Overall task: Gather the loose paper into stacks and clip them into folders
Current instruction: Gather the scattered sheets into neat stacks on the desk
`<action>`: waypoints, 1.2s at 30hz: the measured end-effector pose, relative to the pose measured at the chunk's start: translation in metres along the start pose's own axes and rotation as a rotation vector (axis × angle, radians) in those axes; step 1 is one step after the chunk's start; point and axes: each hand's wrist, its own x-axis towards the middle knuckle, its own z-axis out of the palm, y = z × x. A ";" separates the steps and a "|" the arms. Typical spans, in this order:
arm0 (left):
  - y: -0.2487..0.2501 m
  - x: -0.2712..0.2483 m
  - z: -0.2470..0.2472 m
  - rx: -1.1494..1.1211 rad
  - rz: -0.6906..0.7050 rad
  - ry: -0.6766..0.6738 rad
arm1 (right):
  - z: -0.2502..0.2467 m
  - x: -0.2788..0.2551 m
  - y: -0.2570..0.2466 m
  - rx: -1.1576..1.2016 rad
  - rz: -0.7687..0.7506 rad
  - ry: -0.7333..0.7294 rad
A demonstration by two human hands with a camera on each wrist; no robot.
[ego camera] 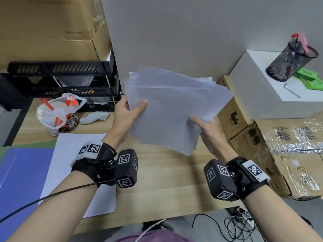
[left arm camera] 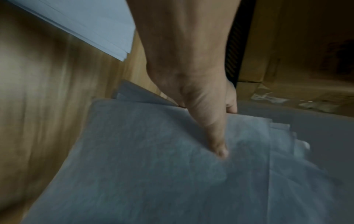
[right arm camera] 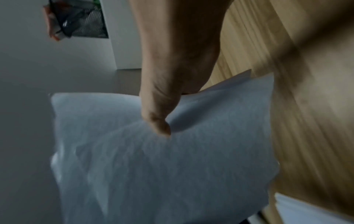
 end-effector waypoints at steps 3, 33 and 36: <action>-0.009 -0.008 -0.008 0.082 -0.080 -0.112 | -0.005 -0.004 0.008 0.012 0.069 -0.137; -0.045 -0.058 0.047 0.169 -0.253 0.133 | -0.036 0.001 0.044 -0.097 0.213 -0.002; -0.073 -0.083 0.041 0.221 -0.348 0.085 | -0.037 -0.013 0.076 -0.187 0.324 -0.055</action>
